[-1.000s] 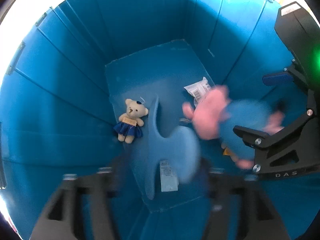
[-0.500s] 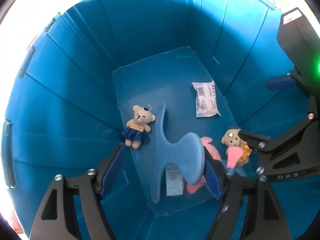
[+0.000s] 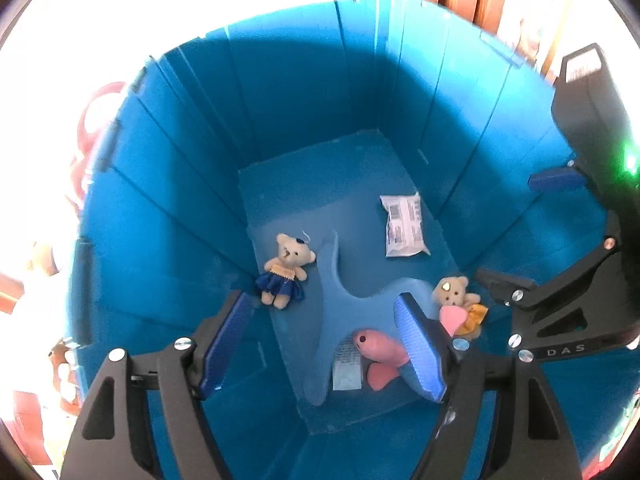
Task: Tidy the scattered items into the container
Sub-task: 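Lift both tools out of the crate back toward the toy pile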
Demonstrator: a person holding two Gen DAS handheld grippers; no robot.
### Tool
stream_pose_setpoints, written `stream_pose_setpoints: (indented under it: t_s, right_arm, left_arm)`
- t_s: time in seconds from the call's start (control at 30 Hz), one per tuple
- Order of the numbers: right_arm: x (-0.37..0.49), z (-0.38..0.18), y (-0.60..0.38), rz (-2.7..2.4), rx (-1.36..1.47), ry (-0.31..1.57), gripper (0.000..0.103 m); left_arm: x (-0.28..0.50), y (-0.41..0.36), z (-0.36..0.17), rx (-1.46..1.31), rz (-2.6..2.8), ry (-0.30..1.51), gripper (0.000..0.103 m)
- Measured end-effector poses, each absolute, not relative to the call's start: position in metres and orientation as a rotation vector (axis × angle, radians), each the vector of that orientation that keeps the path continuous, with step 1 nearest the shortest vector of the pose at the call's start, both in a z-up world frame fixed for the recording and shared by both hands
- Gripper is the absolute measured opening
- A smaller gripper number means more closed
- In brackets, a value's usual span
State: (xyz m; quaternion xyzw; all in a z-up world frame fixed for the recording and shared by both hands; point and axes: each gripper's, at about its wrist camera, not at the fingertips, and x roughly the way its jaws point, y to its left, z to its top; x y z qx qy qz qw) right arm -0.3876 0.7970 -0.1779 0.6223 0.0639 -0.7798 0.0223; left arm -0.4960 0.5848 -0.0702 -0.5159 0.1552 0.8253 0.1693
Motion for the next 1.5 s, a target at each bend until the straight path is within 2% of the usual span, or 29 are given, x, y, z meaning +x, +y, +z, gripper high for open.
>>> stream_pose_setpoints:
  t_s: [0.33, 0.77, 1.07, 1.13, 1.5]
  right_arm:
    - [-0.333, -0.115, 0.788, -2.572, 1.744, 0.142, 0.099]
    - [-0.243, -0.067, 0.758, -2.755, 1.519, 0.100, 0.099]
    - [-0.183, -0.044, 0.716, -2.837, 1.335, 0.081, 0.100]
    - [-0.172, -0.043, 0.704, -2.842, 1.303, 0.087, 0.103]
    - [-0.119, -0.051, 0.620, -2.812, 1.169, -0.036, 0.103]
  left_arm:
    - [-0.431, 0.552, -0.008, -1.258, 2.434, 0.369, 0.074]
    - [-0.335, 0.499, 0.026, -1.086, 2.516, 0.324, 0.074]
    - [-0.281, 0.440, 0.017, -1.091, 2.600, 0.287, 0.074]
    - [-0.270, 0.425, 0.011, -1.108, 2.619, 0.274, 0.074]
    - [-0.192, 0.322, -0.044, -1.212, 2.741, 0.158, 0.074]
